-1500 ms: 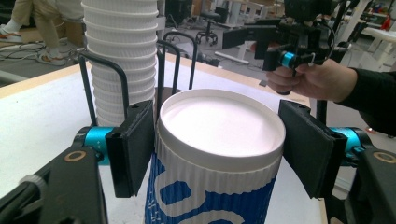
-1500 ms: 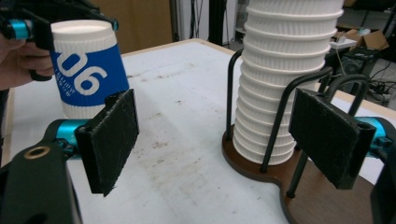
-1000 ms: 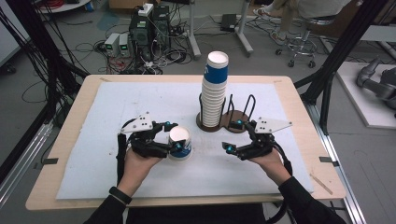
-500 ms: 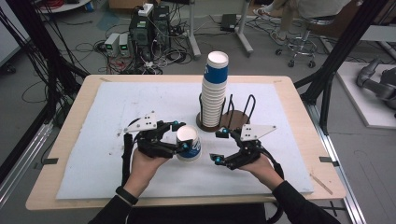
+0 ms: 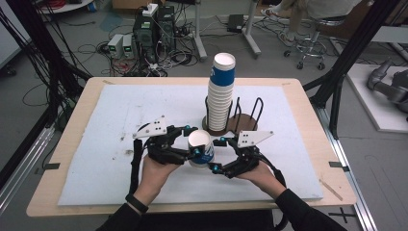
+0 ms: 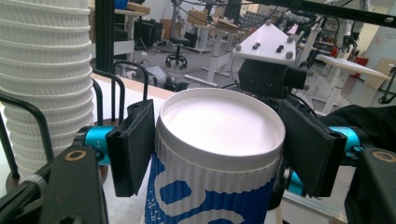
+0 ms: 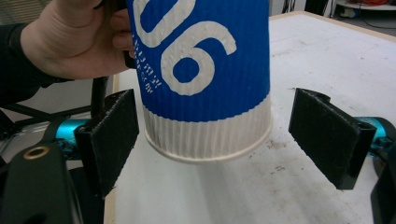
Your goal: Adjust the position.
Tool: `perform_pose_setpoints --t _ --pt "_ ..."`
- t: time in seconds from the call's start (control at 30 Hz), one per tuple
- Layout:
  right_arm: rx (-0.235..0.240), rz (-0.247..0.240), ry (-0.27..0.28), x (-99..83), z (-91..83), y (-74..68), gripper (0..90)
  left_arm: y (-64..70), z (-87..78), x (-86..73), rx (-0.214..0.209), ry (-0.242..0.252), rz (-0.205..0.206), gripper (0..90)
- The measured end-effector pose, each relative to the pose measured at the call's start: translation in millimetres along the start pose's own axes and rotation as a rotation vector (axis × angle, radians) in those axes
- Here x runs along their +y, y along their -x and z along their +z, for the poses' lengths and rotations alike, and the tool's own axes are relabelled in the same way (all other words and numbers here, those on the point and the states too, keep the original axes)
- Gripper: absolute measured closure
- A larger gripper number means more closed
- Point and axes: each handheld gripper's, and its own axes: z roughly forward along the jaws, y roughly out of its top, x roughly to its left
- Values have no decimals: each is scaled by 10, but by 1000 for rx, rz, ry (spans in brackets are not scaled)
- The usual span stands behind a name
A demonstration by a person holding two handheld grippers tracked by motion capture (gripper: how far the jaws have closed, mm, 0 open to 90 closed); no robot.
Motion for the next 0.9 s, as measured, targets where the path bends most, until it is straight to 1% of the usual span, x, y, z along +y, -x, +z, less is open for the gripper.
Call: perform_pose_setpoints --t 0.17,0.3,0.4,0.53,0.6,0.67,0.8,0.9 --pt "-2 0 -4 4 31 -17 164 14 39 1 -8 -5 3 296" --pt "10 6 -13 0 66 -25 164 24 69 0 -17 -9 5 297" --pt "8 4 -15 0 89 -32 164 32 83 -2 -21 -11 5 297" --pt "11 8 -21 -2 117 -39 164 43 100 -6 -21 -11 5 298" --pt "15 2 -23 -3 129 -41 164 47 108 -9 -25 -13 5 297" --pt "7 -2 -29 -1 131 -47 165 46 113 -11 -24 -16 7 297" --pt "0 -29 -34 9 118 -50 191 35 112 -10 -25 -20 4 297" --pt "-5 -44 -47 15 104 -38 203 11 111 -7 -31 -33 2 296"
